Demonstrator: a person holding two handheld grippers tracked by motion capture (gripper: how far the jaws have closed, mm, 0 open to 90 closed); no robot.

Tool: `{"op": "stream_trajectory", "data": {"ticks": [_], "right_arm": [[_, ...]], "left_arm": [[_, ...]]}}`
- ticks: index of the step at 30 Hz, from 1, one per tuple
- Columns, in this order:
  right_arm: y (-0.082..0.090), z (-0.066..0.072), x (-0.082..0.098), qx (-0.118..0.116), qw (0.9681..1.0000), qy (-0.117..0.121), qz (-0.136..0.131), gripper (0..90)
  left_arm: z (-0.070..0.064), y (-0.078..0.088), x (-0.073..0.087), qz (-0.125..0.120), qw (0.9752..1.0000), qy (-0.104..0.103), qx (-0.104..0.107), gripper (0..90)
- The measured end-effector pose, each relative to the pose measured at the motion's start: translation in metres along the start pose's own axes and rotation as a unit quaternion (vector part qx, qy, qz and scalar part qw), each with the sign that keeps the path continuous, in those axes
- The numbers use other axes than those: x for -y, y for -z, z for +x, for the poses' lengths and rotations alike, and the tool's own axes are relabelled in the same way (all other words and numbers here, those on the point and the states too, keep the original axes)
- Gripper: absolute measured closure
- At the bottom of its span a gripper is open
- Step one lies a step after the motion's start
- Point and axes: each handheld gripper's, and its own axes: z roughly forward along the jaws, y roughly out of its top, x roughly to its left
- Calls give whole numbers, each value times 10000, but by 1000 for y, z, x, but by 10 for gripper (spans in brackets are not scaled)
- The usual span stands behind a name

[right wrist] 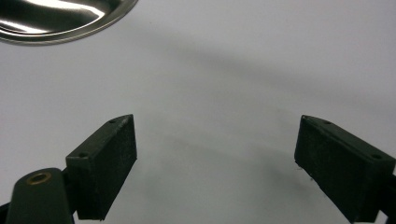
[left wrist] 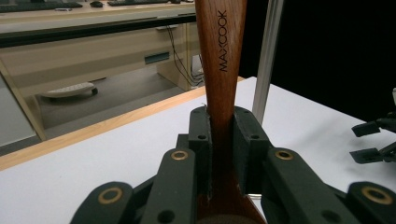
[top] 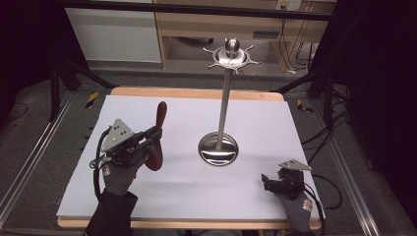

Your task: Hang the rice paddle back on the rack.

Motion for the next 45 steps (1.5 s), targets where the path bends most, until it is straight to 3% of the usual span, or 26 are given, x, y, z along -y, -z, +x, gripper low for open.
{"op": "stream_trajectory", "data": {"ticks": [5, 8, 16, 22, 45], "right_arm": [[1, 0, 0, -19, 10000, -19, -15, 132], [1, 0, 0, -26, 10000, -23, -30, 132], [2, 1, 0, -6, 10000, -29, -46, 132], [1, 3, -2, 2, 9999, 93, -38, 132], [-1, 8, -3, -39, 10000, 35, -44, 131]], "left_arm": [[-2, -6, -8, 63, 9999, -135, -16, 782], [-2, -9, -10, 6, 10000, -57, 16, 782], [-5, -15, -20, -58, 9999, -91, 111, 782], [-10, -21, -30, -99, 9998, -97, 175, 782], [-19, -31, -60, -315, 9986, -194, 366, 781]]}}
